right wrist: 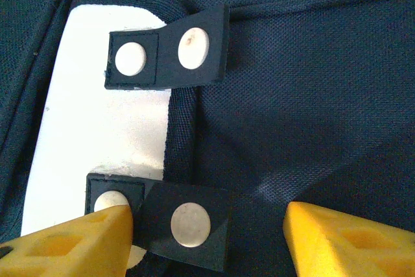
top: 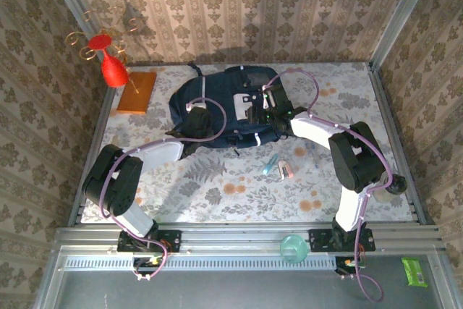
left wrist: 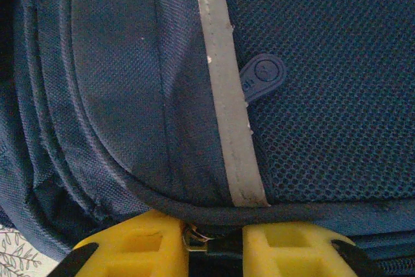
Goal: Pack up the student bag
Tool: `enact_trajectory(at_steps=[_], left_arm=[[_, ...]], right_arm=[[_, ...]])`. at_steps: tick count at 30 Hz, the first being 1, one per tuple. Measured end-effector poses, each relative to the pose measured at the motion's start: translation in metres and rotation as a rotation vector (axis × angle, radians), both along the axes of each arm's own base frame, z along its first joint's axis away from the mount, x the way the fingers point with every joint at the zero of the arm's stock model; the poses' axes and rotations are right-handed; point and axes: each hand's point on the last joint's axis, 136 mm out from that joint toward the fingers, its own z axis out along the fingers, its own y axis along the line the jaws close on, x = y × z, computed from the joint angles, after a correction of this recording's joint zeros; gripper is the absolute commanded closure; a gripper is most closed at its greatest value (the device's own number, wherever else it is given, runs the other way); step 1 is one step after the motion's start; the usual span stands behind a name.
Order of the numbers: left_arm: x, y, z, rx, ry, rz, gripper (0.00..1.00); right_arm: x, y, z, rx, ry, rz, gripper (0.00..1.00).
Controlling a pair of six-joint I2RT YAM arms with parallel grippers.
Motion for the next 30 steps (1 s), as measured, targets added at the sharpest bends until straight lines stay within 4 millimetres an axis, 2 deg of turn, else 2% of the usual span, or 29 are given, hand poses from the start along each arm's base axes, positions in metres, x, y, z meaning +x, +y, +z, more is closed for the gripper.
enact_trajectory(at_steps=[4,12,17,25,30], left_arm=[[-0.0012,0.0014,-0.0012,-0.026,-0.004,0.011,0.82],[-0.0024,0.0028,-0.0031,-0.116,-0.007,0.056,0.7],[-0.0032,0.0036,-0.0057,-0.161,-0.006,0.09,0.7],[-0.0021,0.0006,-0.0042,-0.194,-0.01,0.098,0.8],[-0.0006,-0.0003,-0.0021,-0.201,-0.021,0.097,0.92]], right_arm=[[-0.0001,-0.0002,-0.0003,0.0,0.0,0.0,0.34],[-0.0001,0.0002,-0.0001,0.003,0.0,0.001,0.34],[-0.0004,-0.0001,-0.0007,0.003,0.001,0.001,0.34],[0.0001,0.0,-0.0006,0.005,-0.003,0.002,0.34],[-0.0001,-0.001,0.0001,0.007,-0.005,0.0,0.34]])
